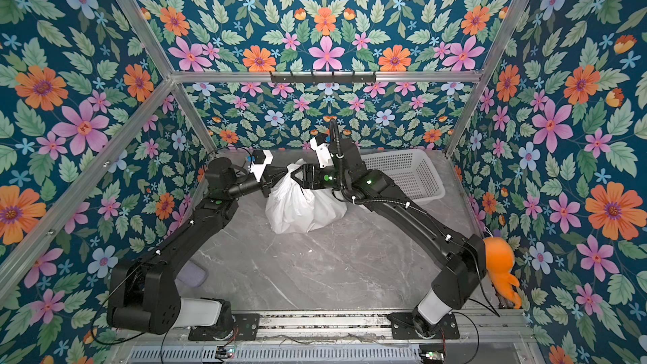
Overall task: Place the pineapple into a plastic bag & tie a knot
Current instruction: Tie the plastic bag at the center of the board.
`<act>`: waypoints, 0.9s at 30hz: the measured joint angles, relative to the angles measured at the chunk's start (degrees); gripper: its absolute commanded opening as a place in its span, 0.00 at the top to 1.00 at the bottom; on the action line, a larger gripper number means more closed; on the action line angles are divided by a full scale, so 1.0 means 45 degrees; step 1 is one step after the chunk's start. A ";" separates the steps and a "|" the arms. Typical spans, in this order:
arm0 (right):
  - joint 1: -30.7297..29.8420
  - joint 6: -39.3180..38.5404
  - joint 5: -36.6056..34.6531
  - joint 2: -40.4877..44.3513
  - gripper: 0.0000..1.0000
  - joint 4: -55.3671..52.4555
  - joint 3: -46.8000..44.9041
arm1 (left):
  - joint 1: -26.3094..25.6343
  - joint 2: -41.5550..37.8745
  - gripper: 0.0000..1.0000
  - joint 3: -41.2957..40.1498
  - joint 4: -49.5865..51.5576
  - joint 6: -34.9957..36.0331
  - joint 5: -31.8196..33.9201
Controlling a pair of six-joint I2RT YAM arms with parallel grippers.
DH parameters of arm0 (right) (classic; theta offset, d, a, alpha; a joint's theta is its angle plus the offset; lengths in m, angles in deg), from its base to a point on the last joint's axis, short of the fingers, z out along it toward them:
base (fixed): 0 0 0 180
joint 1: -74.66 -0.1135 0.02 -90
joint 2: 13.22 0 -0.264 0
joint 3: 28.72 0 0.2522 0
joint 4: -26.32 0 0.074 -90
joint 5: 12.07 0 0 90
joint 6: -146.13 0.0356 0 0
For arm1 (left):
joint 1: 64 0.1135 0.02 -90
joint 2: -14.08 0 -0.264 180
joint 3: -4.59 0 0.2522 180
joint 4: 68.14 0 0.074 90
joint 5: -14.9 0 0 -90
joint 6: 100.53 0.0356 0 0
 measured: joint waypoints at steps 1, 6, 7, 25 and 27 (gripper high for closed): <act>-0.0019 0.0112 0.0058 -0.0141 0.39 -0.0155 0.0126 | 0.0000 -0.0010 1.00 0.0000 0.0000 -0.0005 0.0000; -0.0053 0.0301 0.0408 -0.0777 0.54 -0.0515 0.0636 | 0.0005 -0.0063 1.00 0.0000 0.0019 0.0049 0.0005; -0.0058 0.0335 0.0437 -0.0908 0.59 -0.0539 0.0690 | 0.0000 -0.0068 1.00 0.0000 0.0019 0.0053 0.0005; -0.0015 -0.0160 -0.0024 -0.0058 1.00 -0.1715 -0.0165 | 0.0121 -0.0486 1.00 -0.0287 0.0325 0.0491 0.0301; 0.0005 -0.0253 -0.0311 0.0092 1.00 -0.1899 -0.0369 | 0.0189 -0.0573 1.00 -0.0379 0.0389 0.0515 0.0335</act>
